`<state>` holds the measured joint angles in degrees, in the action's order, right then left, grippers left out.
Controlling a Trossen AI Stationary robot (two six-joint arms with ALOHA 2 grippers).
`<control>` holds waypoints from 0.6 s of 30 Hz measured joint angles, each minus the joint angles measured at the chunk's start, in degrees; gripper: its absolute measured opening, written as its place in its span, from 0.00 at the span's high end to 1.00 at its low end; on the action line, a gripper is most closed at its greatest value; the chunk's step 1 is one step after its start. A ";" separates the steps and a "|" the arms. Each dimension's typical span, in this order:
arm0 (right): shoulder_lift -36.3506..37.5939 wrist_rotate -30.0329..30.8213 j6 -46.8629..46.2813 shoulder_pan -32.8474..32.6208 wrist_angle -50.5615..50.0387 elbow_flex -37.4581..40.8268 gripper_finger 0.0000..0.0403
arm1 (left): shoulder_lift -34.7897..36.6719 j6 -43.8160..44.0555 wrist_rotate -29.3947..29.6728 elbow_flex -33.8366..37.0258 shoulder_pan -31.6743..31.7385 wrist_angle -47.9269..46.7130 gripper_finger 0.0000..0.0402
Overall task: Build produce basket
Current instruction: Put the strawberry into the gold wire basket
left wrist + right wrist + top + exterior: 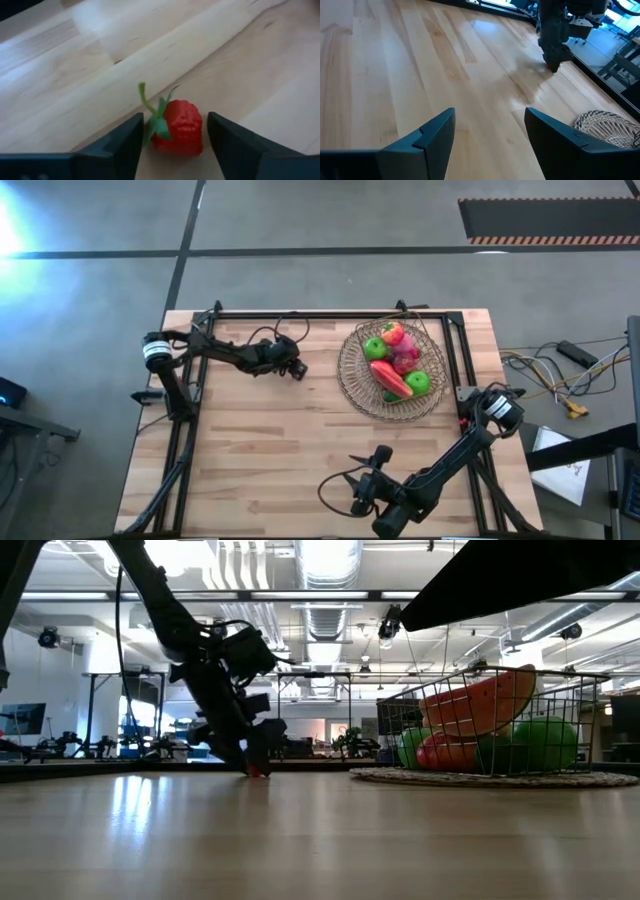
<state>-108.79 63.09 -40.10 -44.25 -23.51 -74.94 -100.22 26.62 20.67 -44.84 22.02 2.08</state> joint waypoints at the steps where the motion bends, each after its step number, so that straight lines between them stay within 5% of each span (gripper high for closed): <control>1: 0.00 0.00 0.00 0.00 0.00 0.00 0.43 | -0.02 -0.63 -0.13 0.04 -0.02 0.42 0.51; 10: -0.04 -0.31 -1.27 -0.34 0.02 0.02 0.43 | 0.08 -8.10 -0.67 0.19 -2.93 2.15 0.70; 18: -0.04 -0.49 -6.60 -1.00 -0.19 1.44 0.43 | 1.99 -19.09 -2.34 0.24 -13.98 2.74 0.66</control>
<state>-108.84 62.60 -46.70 -45.25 -23.69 -73.50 -98.23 7.53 18.33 -44.60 8.04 4.82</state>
